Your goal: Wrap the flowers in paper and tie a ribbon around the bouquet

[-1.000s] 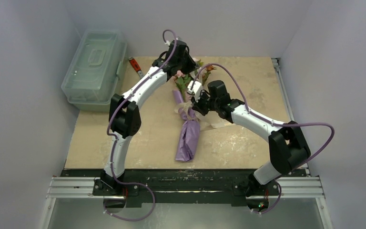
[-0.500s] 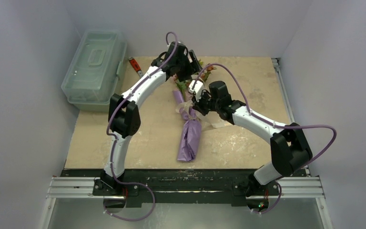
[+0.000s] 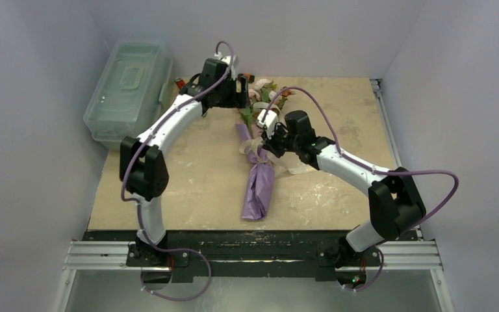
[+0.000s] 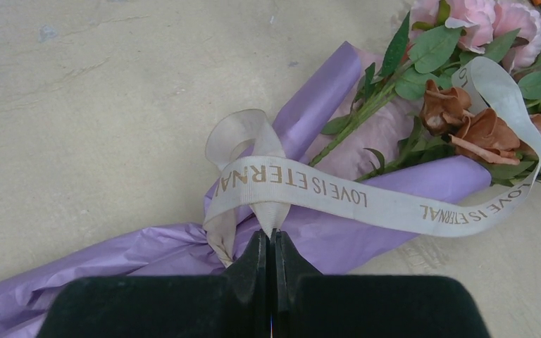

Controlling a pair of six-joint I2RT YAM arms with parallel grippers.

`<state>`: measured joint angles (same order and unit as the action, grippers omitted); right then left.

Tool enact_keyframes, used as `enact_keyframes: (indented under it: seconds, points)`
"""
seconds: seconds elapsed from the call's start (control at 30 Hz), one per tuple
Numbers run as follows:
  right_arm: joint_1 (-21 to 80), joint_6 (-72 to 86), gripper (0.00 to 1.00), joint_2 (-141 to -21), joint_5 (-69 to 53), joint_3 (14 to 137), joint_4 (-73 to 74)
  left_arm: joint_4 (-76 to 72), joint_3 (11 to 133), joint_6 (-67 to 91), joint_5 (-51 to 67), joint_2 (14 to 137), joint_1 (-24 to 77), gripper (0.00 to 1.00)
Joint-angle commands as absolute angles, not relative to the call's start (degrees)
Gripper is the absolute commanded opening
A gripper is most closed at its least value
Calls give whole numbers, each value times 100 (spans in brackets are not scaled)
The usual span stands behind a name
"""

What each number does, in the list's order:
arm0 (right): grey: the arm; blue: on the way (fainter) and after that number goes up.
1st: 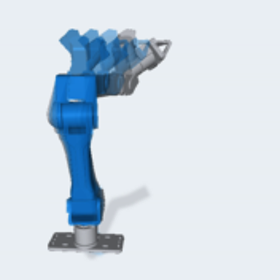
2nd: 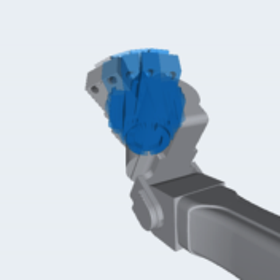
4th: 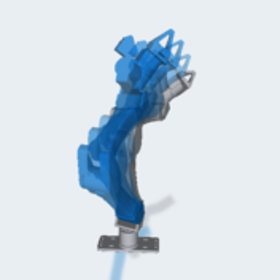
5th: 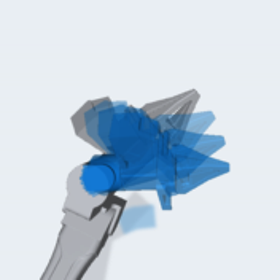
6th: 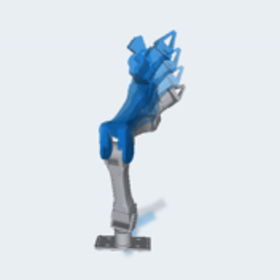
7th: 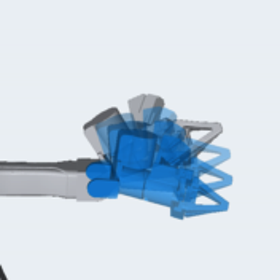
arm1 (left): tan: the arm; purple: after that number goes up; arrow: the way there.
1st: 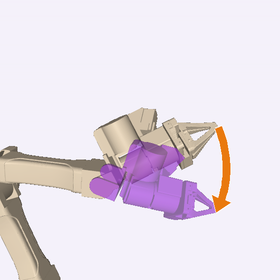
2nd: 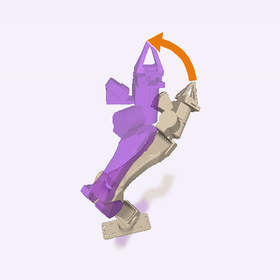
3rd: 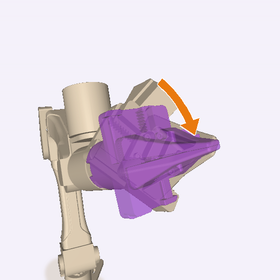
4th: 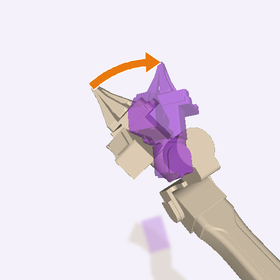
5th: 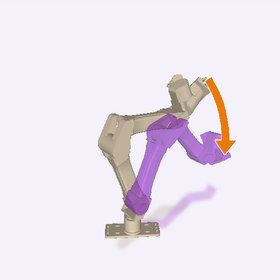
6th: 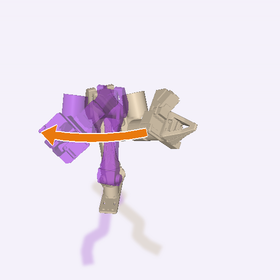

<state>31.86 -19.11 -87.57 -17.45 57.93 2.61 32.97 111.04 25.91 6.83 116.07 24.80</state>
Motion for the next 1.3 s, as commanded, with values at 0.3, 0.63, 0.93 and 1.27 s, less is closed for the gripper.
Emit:
enact_keyframes:
  seconds: [0.3, 0.63, 0.93, 1.27]
  points:
    - [3208, -2254, 0, -8521, -1911, 6074, 690, -456, 6075, -2574, 3271, 8152, 2047, 80]
    - [3204, -2462, 0, -8561, -1827, 6342, 980, 536, 6215, -4437, 4669, 8449, 2477, 79]
    - [3200, -2488, 0, -8620, -1793, 6390, 967, -721, 5923, -4077, 4624, 8962, 2795, 77]
    - [3199, -2504, 0, -8551, -1766, 6381, 884, -1208, 6102, -3593, 4675, 9681, 2936, 70]
